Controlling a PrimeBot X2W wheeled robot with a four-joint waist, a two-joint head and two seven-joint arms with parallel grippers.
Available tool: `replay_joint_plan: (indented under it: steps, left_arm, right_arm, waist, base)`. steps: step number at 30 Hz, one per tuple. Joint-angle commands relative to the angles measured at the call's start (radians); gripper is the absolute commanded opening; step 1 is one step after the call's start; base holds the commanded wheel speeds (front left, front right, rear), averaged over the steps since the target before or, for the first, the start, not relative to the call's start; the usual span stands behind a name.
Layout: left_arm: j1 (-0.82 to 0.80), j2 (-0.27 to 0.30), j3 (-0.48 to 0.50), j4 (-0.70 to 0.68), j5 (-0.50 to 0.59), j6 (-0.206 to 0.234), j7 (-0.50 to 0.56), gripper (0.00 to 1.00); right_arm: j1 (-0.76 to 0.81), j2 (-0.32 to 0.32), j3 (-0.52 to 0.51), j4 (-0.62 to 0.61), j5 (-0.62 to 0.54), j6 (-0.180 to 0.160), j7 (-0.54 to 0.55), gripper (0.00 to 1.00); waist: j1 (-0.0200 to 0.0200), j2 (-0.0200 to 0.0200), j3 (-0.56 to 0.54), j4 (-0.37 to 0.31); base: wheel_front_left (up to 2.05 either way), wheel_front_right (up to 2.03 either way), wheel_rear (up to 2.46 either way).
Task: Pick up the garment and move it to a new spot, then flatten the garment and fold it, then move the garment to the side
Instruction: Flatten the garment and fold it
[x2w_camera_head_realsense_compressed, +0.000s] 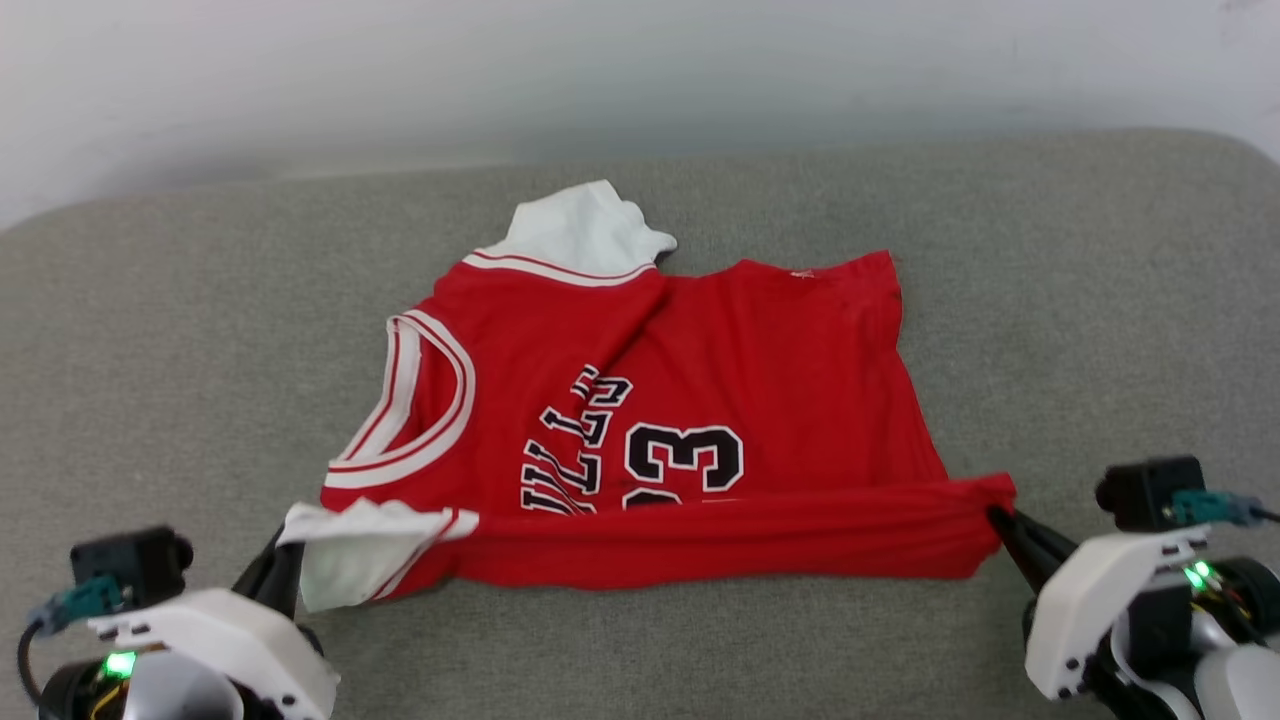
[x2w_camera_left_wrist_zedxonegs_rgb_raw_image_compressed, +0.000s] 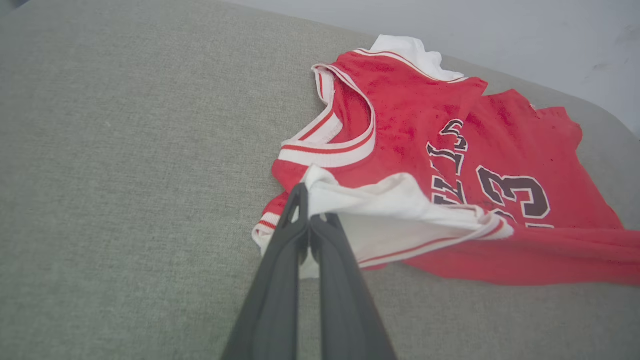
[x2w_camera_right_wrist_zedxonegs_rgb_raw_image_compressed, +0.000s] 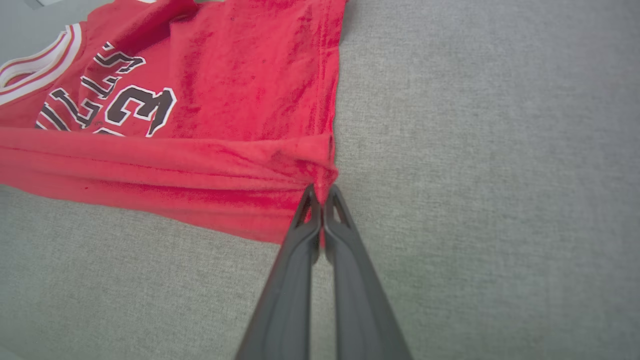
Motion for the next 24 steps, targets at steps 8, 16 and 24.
replay_joint_plan:
  steps: [8, 16, 24]
  left_arm:
    - [-0.177, -0.029, -0.047, 0.14, 0.003, -0.067, 0.006, 0.0]
    - [-0.279, -0.051, -0.08, 0.299, -0.02, -0.134, 0.024, 0.0]
    - [-0.312, -0.068, -0.072, 0.377, -0.03, -0.174, -0.041, 1.0]
  right_arm:
    - [-0.163, -0.014, 0.1, 0.097, 0.01, -0.001, -0.015, 0.0]
    - [-0.263, -0.02, 0.199, 0.233, 0.039, -0.001, -0.056, 0.18]
    - [-0.28, -0.031, 0.248, 0.287, 0.105, -0.001, -0.185, 1.0]
  waist:
    - [0.0, -0.0001, 0.123, -0.016]
    - [0.0, -0.0001, 0.167, -0.027]
    - [0.0, -0.0001, 0.125, -0.034]
  base:
    - [0.0, 0.0, 0.0]
    - [0.0, 0.0, 0.0]
    - [0.0, 0.0, 0.0]
